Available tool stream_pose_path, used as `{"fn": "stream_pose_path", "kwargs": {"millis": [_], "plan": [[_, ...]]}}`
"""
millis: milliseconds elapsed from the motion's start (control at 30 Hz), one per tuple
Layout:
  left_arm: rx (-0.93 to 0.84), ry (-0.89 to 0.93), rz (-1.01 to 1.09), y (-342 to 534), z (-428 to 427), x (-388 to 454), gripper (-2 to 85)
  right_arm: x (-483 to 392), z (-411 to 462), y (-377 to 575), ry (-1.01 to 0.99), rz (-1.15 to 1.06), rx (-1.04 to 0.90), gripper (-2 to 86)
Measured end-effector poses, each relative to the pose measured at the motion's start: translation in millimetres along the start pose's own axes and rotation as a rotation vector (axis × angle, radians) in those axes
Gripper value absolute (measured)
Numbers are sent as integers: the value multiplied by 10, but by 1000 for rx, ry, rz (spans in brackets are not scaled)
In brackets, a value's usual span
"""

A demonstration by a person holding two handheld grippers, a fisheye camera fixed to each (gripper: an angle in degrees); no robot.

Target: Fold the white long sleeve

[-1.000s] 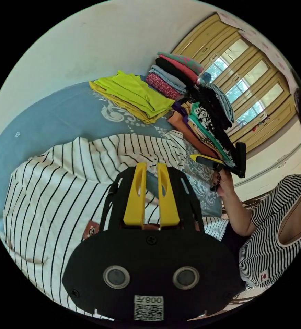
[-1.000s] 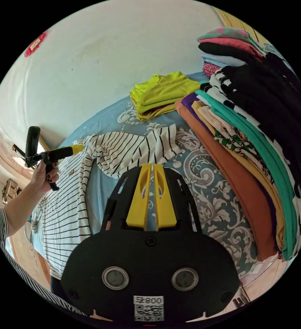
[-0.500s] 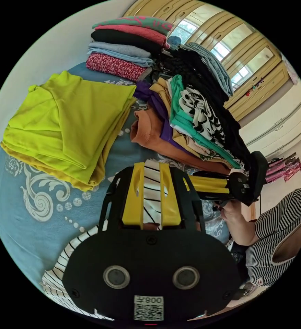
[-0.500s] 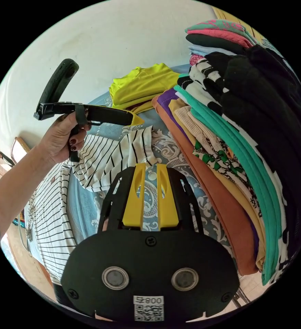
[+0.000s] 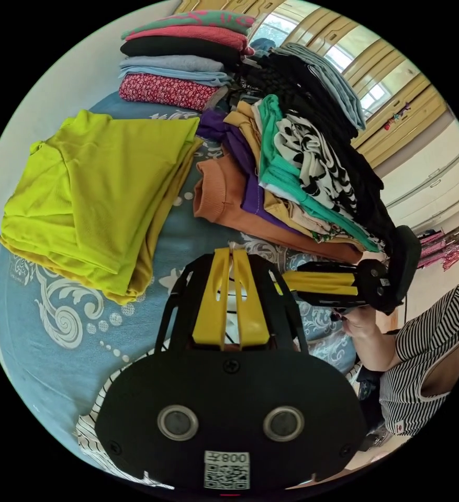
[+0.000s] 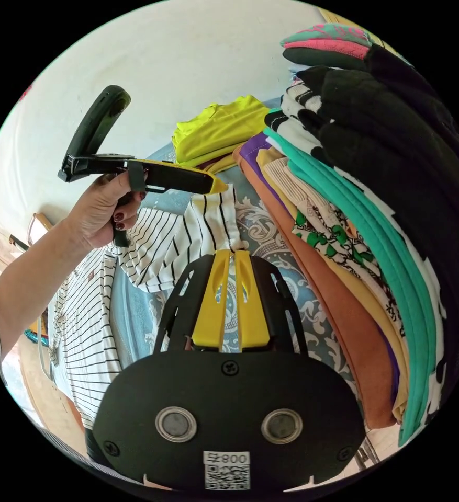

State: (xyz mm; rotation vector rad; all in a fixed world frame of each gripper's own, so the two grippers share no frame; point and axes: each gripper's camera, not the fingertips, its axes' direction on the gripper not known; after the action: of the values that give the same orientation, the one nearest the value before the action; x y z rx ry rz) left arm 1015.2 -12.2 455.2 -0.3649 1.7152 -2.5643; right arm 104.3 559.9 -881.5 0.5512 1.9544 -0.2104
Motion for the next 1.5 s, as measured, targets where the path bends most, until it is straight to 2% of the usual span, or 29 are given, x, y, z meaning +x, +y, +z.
{"fn": "stream_pose_path", "kwargs": {"millis": [167, 367, 567, 767, 967, 1133, 1300, 1500], "plan": [[86, 35, -35, 263, -602, -13, 7, 33, -222, 144, -29, 28, 78, 10], [141, 55, -18, 709, -1439, 123, 7, -68, -698, 306, -155, 35, 243, 8], [168, -62, 30, 1399, -2394, 312, 7, -518, -1119, 348, -270, -27, 356, 8], [340, -182, -54, 2557, -3565, 176, 7, -1340, -1449, 23, -459, -160, 412, 8], [478, -269, -178, 4353, -4655, -78, 6, -2545, -1566, -74, -621, -363, 385, 8], [566, -265, -332, 6447, -5226, -240, 7, -3798, -1361, 158, -777, -528, 255, 8], [583, -274, -499, 8273, -5297, -394, 7, -4878, -941, 477, -863, -637, 64, 8], [522, -222, -729, 10130, -4769, -770, 7, -5882, -350, 770, -828, -718, -156, 8]]}}
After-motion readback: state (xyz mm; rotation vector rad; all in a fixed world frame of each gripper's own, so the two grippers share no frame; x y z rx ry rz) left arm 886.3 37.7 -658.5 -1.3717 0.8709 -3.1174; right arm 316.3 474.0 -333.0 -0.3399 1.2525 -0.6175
